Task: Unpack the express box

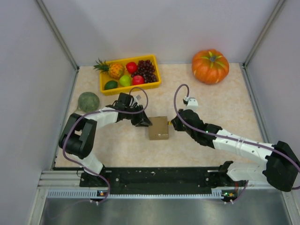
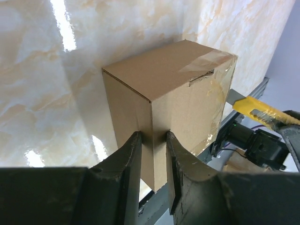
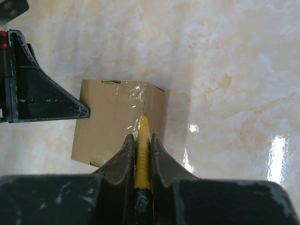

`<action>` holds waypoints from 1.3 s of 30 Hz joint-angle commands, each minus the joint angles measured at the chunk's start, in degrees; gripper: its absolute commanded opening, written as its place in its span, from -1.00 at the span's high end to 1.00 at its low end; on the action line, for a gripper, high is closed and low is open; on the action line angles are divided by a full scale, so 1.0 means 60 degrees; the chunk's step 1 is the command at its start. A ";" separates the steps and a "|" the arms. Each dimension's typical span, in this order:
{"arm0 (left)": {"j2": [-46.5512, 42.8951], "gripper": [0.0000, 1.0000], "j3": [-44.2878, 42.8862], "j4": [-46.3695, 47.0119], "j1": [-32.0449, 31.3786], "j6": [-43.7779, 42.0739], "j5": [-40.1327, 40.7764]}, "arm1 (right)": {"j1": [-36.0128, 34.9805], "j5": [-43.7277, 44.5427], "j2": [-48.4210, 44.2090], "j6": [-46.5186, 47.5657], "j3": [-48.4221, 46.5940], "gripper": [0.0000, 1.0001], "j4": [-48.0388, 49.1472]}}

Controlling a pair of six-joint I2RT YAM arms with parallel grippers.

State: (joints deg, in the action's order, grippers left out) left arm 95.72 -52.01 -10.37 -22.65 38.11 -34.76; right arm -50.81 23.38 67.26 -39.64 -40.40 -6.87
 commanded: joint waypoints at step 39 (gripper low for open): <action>0.0145 0.67 0.1696 -0.0658 0.2018 0.0476 -0.0022 | -0.0189 -0.2050 -0.0328 -0.0044 -0.1352 1.00 0.0487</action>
State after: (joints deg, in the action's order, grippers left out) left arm 95.24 -42.63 -7.27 -10.85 45.15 -49.95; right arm -51.27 12.51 65.63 -40.27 -44.71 -5.91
